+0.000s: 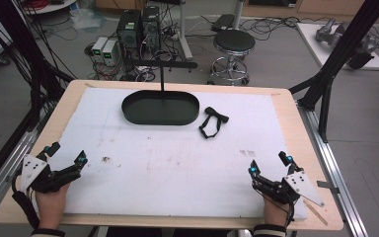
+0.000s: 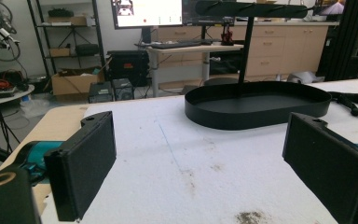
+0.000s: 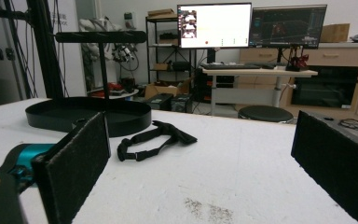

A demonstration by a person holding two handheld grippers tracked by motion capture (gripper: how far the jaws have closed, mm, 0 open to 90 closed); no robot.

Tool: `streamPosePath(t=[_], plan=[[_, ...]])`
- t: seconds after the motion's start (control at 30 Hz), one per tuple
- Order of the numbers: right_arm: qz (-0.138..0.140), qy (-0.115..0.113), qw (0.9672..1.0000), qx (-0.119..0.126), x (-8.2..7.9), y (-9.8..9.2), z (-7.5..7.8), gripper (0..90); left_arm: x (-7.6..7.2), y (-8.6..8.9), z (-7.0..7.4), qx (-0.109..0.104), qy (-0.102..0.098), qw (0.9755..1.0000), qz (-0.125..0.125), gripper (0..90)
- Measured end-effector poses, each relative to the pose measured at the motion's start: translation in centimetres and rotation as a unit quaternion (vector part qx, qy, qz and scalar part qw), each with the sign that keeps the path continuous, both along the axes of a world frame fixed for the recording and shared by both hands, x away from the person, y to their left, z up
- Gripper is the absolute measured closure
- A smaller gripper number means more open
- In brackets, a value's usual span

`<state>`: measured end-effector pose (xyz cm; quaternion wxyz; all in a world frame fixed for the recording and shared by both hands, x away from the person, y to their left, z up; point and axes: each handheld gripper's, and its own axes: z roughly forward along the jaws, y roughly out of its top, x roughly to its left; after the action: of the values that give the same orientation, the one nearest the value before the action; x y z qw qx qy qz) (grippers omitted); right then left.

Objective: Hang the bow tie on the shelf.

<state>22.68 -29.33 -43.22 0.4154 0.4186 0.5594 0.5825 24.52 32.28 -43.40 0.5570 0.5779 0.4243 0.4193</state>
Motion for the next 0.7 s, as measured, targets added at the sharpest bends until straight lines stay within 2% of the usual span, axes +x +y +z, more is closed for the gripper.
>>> streamPosePath(t=[0.23, 0.33, 0.37, 0.43, 0.57, 0.63, 0.7], plan=[[0.012, -0.002, 0.9999, 0.005, 0.1, 0.1, 0.2, 3.6, 0.0, -0.1, 0.0, 0.002, -0.001, 1.0000, -0.001, 10.0], [0.032, -0.003, 0.9991, 0.029, 0.6, -0.2, 1.2, 3.6, 0.1, -0.3, -0.1, 0.003, -0.004, 1.0000, -0.007, 10.0], [0.039, -0.001, 0.9989, 0.025, 0.8, -0.2, 1.6, 3.6, 0.1, -0.3, -0.1, 0.005, -0.002, 1.0000, -0.008, 10.0], [0.051, 0.004, 0.9987, 0.001, 1.1, 0.1, 2.2, 3.6, 0.1, -0.4, -0.1, 0.004, -0.002, 1.0000, -0.007, 10.0], [0.084, 0.029, 0.9958, -0.025, 2.5, 1.0, 3.0, 3.6, 0.1, -0.2, -0.1, 0.004, -0.002, 1.0000, -0.005, 10.0], [0.101, 0.044, 0.9932, -0.037, 3.5, 1.5, 3.5, 3.6, 0.1, -0.1, 0.0, 0.004, -0.002, 1.0000, -0.004, 10.0], [0.123, 0.064, 0.9891, -0.048, 4.5, 2.2, 4.1, 3.6, 0.1, -0.1, 0.0, 0.002, -0.004, 1.0000, -0.002, 10.0]])
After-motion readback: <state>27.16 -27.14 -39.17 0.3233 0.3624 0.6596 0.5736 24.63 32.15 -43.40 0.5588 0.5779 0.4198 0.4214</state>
